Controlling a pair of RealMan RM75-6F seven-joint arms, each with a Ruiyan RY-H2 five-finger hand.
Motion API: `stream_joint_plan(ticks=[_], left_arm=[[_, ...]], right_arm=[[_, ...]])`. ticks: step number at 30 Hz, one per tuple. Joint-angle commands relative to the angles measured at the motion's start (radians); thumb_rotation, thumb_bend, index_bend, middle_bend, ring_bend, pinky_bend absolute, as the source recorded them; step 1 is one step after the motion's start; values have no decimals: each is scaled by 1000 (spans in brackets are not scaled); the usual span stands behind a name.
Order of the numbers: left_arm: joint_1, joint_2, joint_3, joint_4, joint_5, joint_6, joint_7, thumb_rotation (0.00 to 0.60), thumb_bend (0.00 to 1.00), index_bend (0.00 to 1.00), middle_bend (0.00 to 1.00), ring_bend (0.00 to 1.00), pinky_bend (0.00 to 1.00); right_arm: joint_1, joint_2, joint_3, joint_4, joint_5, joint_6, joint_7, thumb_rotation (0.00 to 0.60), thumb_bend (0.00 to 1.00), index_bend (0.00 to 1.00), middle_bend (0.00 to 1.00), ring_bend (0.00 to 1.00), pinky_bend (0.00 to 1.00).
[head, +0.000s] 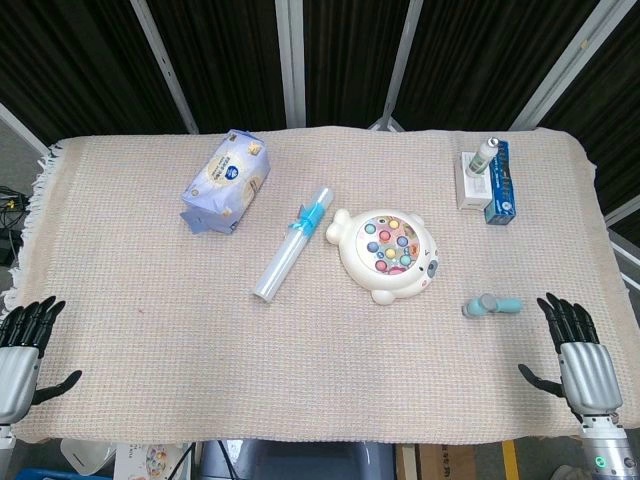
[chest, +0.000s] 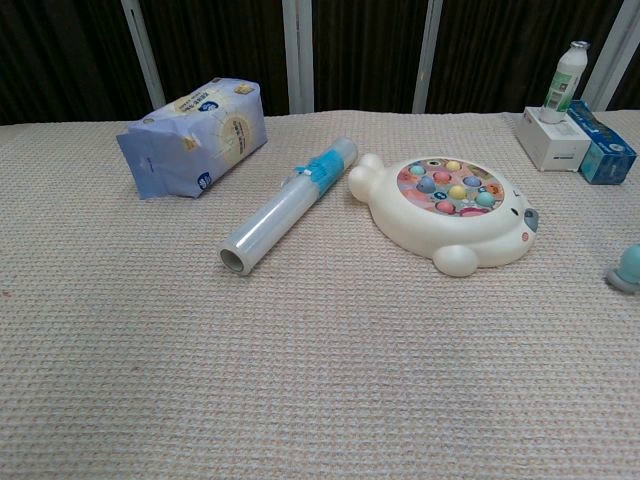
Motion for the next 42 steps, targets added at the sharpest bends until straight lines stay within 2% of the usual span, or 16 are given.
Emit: stream_joint_plan(ticks=[1,14,21,27,33,42], left_arm=[[2,1,1,2,4,4,-3,600,156,0,0,0,0],[13,1,2,-3,13,19,6,600,155,0,0,0,0],[11,6,1,-19,16,14,27,600,156,0,0,0,0],[9,10,2,-39,25,12,53,600,155,0,0,0,0],[11,15,4,-76,39,18,101,600,156,0,0,0,0],[11,18,6,-120,42,12,158,600,155,0,0,0,0]], right_arm=[[-7,-15,11,6,-4,18,-17,600,197,0,49,0,0],[-10,-13,21,18,-12,14,16,600,198,0,49,0,0],[35,29,41,45,9,-76,147,600,197,0,49,0,0],[126,50,62,143,44,-252,305,600,206,28,70,0,3],[232,2,55,324,28,-428,445,600,300,94,123,15,18],[307,-91,15,492,-20,-528,541,600,329,136,142,30,38]])
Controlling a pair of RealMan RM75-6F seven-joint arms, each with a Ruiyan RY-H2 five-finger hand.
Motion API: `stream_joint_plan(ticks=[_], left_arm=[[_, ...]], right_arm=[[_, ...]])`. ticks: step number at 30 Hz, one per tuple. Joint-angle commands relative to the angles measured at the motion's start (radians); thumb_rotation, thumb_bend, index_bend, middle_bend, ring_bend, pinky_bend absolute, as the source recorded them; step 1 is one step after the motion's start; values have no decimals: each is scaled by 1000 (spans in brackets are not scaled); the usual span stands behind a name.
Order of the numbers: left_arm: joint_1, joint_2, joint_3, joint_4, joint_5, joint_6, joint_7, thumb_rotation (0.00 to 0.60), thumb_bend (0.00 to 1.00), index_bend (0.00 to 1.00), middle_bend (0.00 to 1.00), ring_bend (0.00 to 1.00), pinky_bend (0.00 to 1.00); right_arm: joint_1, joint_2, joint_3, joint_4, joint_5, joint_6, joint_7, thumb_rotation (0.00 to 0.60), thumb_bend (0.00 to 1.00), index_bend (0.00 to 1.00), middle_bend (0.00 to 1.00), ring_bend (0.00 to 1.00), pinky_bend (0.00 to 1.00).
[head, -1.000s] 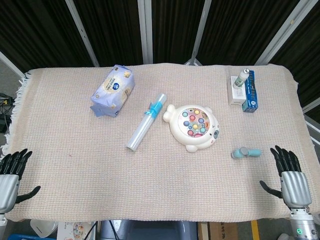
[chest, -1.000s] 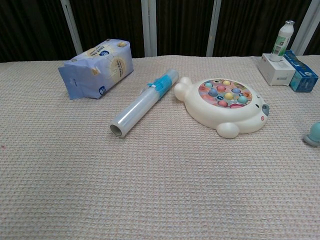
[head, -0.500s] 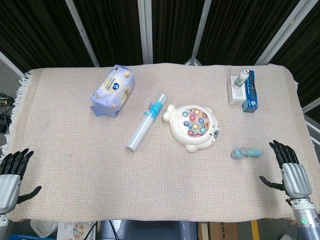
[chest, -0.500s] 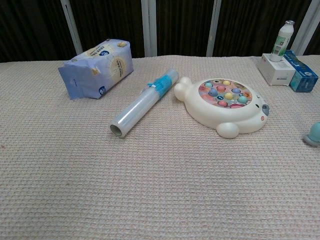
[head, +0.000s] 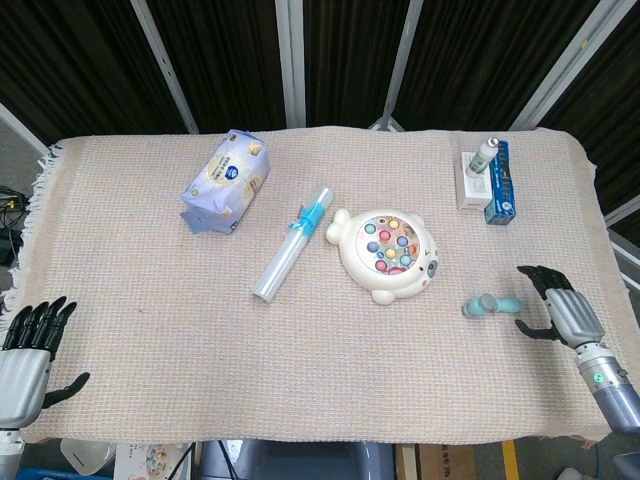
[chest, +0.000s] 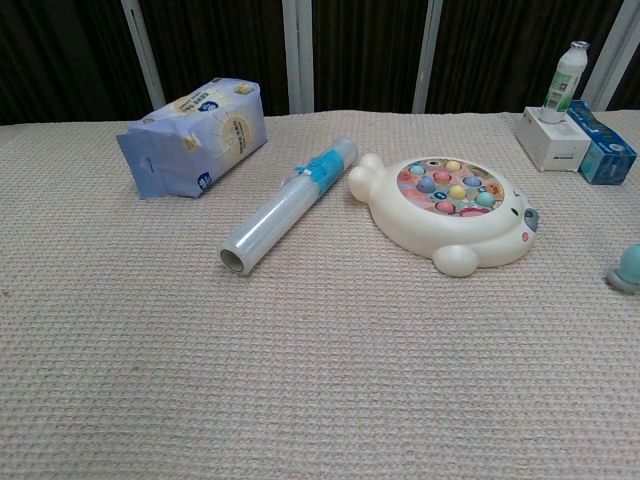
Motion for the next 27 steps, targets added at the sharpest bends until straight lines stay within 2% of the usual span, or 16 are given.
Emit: stream_joint_plan(ticks=[1,9,21,27], left_arm=[[0,0,0,-11,0,-3,14,600,155,0,0,0,0],[-2,-1,-2,-24,-1,-8,33,600,156,0,0,0,0],[-5,-5,-8,-17,-14,-18,29,600,156,0,0,0,0],[-7,-5,-9,-18,-15,-20,32,600,156,0,0,0,0]], right_arm=[[27,-38,-20,50,-22,-29,26,600,329,142,147,32,42],[53,-92,-47,113,-42,-54,49,600,360,222,193,65,53],[77,-127,-48,145,-32,-61,51,600,436,349,303,140,87],[70,-131,-52,150,-29,-44,50,600,477,379,331,162,93]])
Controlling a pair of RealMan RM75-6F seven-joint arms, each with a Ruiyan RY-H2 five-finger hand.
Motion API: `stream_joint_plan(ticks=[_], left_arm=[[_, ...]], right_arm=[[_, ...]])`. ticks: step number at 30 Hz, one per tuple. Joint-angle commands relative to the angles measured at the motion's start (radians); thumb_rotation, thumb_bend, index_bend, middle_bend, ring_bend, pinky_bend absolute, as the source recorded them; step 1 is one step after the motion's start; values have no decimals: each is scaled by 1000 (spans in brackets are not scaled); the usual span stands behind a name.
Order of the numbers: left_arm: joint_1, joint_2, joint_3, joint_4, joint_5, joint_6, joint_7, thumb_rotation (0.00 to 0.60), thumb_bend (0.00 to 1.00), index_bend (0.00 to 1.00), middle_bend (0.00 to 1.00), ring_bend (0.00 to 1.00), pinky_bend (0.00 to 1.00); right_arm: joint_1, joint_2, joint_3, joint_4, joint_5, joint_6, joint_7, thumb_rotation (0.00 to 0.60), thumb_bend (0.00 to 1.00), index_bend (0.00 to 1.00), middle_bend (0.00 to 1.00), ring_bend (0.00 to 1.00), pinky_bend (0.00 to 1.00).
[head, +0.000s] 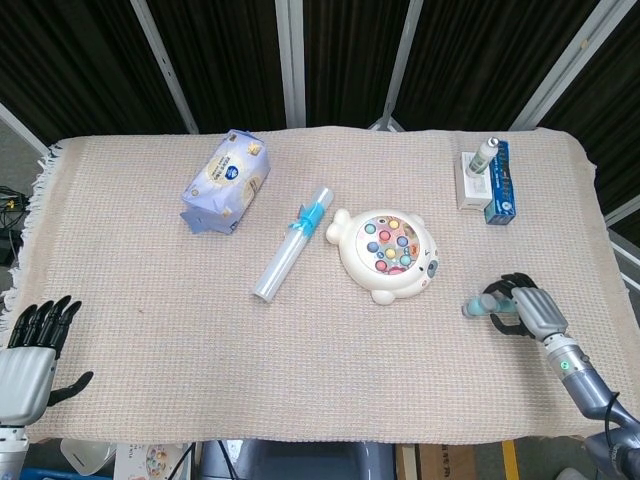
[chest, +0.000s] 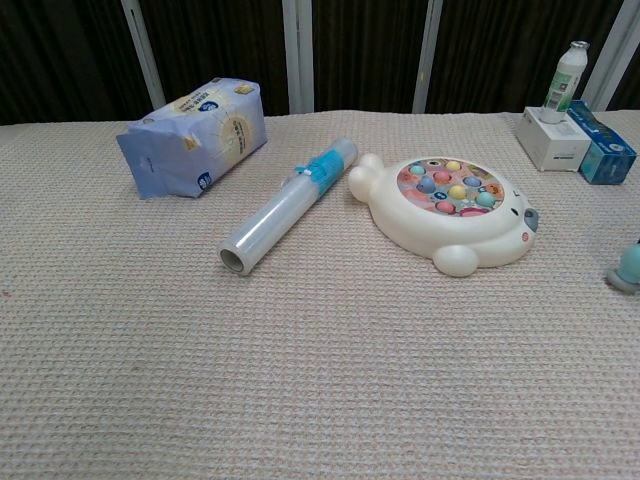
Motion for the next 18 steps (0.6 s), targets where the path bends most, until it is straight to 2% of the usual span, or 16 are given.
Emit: stream_joint_plan(ticks=[1,18], left_arm=[[-1,-1,0,-1,0,-2,2,600,155,0,0,0,0],[-3,-1,-2,-1,-7,-8,7,600,155,0,0,0,0]], right_arm=[[-3,-2,-3,3,1,5,-1,600,479,383,334,165,94],[1,-16,-9,-4,7,18,-22,600,482,447,384,206,110]])
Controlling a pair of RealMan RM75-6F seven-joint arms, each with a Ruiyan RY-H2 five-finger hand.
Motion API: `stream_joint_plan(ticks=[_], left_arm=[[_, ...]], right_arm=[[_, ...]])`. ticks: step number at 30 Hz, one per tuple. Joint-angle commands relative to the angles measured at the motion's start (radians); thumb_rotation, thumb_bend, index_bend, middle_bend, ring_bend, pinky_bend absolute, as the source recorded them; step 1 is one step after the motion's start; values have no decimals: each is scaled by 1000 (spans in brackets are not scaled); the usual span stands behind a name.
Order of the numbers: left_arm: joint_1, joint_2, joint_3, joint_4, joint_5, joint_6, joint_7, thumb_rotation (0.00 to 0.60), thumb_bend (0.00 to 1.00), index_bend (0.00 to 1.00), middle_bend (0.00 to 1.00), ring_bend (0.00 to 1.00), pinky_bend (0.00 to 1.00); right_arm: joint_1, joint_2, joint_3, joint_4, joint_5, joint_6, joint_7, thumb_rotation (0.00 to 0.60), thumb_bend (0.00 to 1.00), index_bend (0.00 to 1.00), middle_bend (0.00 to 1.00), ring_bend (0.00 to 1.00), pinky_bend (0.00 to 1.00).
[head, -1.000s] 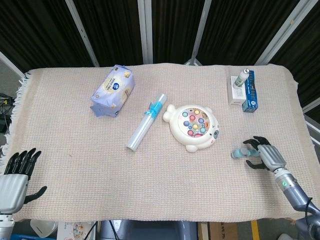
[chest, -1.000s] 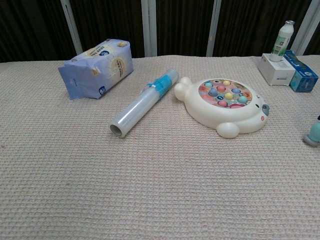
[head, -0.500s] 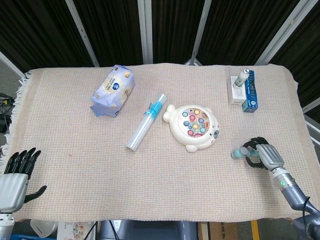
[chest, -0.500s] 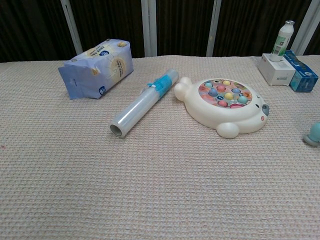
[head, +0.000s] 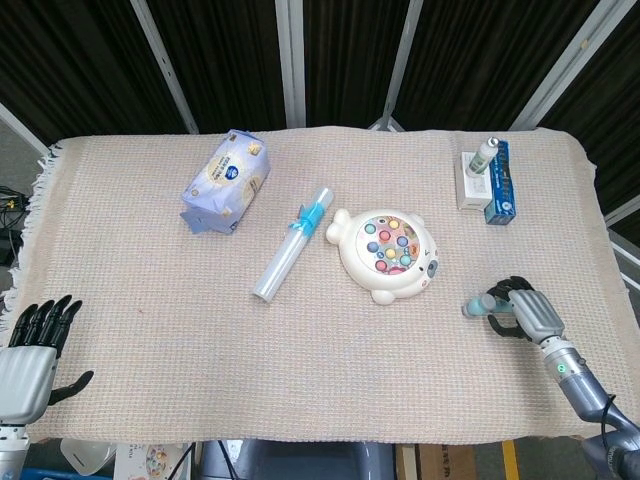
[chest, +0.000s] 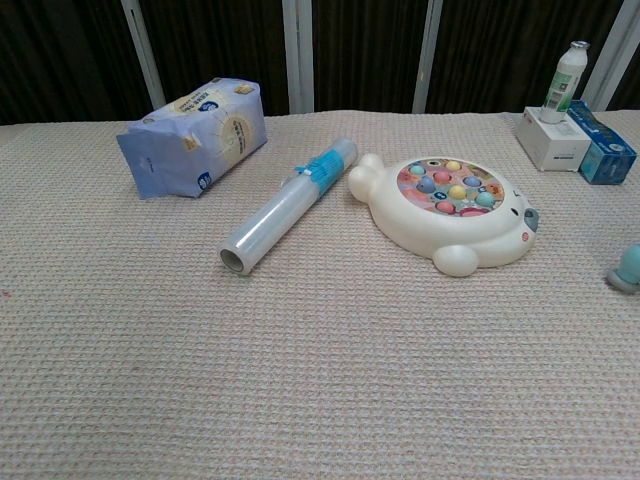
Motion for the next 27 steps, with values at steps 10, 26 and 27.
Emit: stream_joint_plan(ticks=[10,26,27], left_arm=[[-5,-2,-3,7,-10,-10,-5,600,156,0,0,0,0],[-9,-6,-4,14,-21,-19,-8,600,156,0,0,0,0],[-9,-6,-4,14,-22,-21,-7,600,156,0,0,0,0]], right_arm=[[8,10,5,-35,9,2,-34,600,507,476,403,226,113],[9,-5,5,-24,26,-10,-40,600,560,576,473,288,142],[8,-7,5,-22,26,-7,-38,600,571,591,486,299,146]])
